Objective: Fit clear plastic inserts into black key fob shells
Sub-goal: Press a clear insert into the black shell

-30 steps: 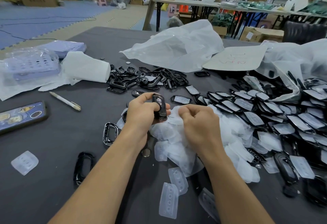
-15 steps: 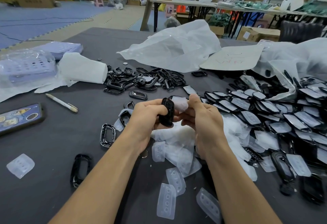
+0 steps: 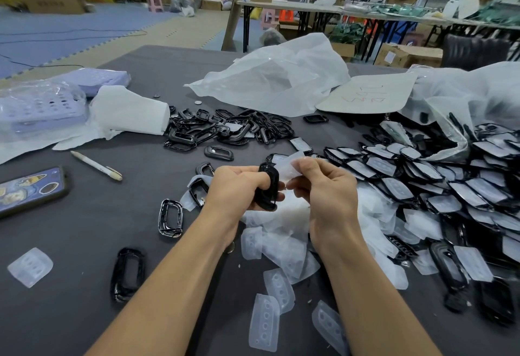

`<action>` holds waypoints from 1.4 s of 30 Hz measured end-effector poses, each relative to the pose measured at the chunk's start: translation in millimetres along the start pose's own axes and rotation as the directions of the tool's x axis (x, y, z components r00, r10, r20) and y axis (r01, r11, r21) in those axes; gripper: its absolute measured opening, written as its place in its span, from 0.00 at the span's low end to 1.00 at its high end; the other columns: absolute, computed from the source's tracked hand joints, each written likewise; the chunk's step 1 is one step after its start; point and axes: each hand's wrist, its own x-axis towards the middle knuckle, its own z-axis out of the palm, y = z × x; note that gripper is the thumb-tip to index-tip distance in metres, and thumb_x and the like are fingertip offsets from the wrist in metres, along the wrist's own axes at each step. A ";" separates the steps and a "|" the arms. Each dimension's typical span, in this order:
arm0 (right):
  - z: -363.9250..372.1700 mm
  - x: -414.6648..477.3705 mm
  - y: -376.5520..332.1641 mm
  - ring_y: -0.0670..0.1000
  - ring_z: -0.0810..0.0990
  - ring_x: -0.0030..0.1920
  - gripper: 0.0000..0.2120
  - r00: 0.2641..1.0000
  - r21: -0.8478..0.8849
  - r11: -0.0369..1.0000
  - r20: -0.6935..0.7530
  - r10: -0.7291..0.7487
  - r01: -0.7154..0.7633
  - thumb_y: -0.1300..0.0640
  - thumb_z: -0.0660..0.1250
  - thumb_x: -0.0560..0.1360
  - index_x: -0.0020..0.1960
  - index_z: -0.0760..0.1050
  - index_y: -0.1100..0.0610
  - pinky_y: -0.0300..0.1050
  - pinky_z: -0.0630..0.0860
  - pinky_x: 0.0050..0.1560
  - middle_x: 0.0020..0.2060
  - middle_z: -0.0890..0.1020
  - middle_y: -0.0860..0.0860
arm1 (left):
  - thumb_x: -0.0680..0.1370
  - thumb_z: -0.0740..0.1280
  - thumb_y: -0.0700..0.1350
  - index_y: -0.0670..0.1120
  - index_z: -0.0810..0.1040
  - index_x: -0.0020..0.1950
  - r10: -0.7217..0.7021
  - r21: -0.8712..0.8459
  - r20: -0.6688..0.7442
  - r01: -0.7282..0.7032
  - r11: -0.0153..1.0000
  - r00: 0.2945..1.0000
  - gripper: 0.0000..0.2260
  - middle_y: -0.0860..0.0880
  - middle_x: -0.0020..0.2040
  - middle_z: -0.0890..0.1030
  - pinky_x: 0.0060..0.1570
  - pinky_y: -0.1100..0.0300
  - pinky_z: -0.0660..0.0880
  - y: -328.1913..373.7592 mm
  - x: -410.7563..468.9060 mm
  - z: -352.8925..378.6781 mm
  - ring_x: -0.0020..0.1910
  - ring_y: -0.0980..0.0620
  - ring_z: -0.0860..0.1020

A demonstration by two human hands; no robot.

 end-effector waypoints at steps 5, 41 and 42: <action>1.9 -1.6 1.8 0.47 0.76 0.26 0.16 0.995 0.051 0.998 -0.090 -0.038 0.043 0.63 0.68 0.80 0.35 0.83 0.56 0.38 0.72 0.30 0.29 0.82 0.51 | 0.73 0.65 0.29 0.38 0.86 0.39 0.027 0.099 -0.002 -0.027 0.995 1.000 0.11 0.40 0.38 0.87 0.28 0.59 0.79 -1.4 -0.7 0.8 0.34 0.46 0.86; -1.6 -3.3 8.1 0.44 0.83 0.33 0.08 0.933 -0.479 0.822 -0.017 -0.359 0.307 0.58 0.81 0.69 0.36 0.84 0.49 0.35 0.78 0.36 0.30 0.84 0.41 | 0.78 0.67 0.32 0.38 0.87 0.52 0.049 -0.179 0.122 -0.026 0.983 0.991 0.10 0.33 0.44 0.85 0.35 0.61 0.79 -7.3 -1.5 5.5 0.40 0.44 0.83; -1.3 -3.5 8.2 0.44 0.83 0.32 0.08 0.935 -0.483 0.822 -0.021 -0.355 0.301 0.57 0.81 0.69 0.36 0.83 0.49 0.36 0.79 0.36 0.30 0.84 0.42 | 0.79 0.68 0.34 0.38 0.87 0.53 0.046 -0.190 0.121 -0.023 0.981 0.992 0.08 0.32 0.47 0.85 0.35 0.60 0.80 -7.7 -1.1 5.3 0.41 0.43 0.84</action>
